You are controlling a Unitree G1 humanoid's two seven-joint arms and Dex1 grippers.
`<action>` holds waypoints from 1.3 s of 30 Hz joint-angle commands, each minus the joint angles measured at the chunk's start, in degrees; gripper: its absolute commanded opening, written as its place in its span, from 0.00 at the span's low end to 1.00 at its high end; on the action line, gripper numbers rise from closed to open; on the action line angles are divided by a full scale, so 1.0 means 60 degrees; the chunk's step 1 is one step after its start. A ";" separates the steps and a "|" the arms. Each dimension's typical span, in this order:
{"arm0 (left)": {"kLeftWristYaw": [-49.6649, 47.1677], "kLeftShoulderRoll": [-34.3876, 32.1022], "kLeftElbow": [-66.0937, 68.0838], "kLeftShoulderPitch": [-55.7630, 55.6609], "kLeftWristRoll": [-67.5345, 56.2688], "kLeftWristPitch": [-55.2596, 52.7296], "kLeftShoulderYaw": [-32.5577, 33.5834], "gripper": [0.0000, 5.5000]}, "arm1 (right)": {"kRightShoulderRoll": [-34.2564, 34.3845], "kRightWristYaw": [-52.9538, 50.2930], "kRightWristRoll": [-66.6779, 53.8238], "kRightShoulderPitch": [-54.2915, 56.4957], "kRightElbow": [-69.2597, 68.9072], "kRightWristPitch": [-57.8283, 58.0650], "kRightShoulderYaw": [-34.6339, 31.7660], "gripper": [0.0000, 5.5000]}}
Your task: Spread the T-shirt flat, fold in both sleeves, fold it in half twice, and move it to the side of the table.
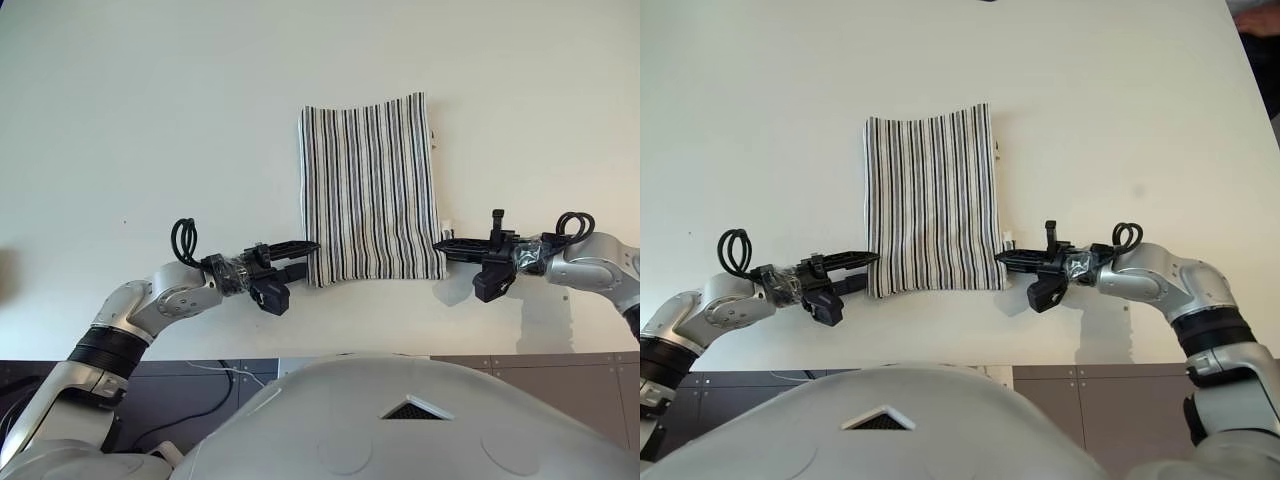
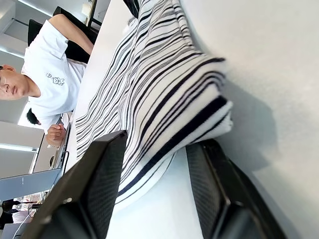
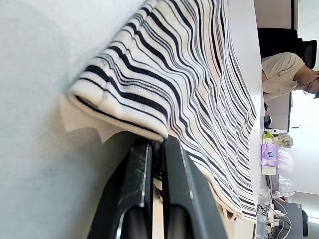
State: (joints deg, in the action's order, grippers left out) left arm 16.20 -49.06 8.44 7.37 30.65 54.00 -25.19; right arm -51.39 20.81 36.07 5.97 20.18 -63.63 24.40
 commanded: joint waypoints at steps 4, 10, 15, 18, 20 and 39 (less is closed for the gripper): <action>0.1058 -0.0557 0.0138 0.0907 0.0852 -0.0448 -0.0624 0.40 | 0.0076 0.0294 0.0509 0.0027 0.0188 0.0169 0.0409 0.02; 0.1203 -0.0422 0.0349 0.0648 0.0862 -0.0591 -0.0694 0.29 | -0.0051 0.0313 0.0385 0.0086 0.0204 0.0066 0.0463 0.02; 0.0968 -0.0271 0.0971 0.0375 0.0911 -0.0532 -0.0646 0.22 | -0.0153 0.0297 0.0318 0.0013 0.0155 0.0045 0.0418 0.02; 0.1001 -0.0224 0.1265 0.0242 0.0883 -0.0359 -0.0727 0.18 | -0.0177 0.0295 0.0293 -0.0069 0.0109 0.0077 0.0396 0.02; 0.1103 -0.0200 0.1282 0.0295 0.0690 -0.0301 -0.0782 0.16 | -0.0170 0.0292 0.0219 -0.0074 0.0098 0.0087 0.0370 0.02; 0.3121 -0.2706 -0.4742 0.3728 -0.5988 -0.4342 0.0793 0.02 | -0.2585 0.3562 -0.7958 -0.3510 -0.5797 0.4817 -0.0341 0.02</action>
State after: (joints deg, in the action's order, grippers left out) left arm 33.48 -61.47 -12.71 27.60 1.79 34.59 -24.18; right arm -62.60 40.38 -2.37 -12.04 -7.48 -41.44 25.11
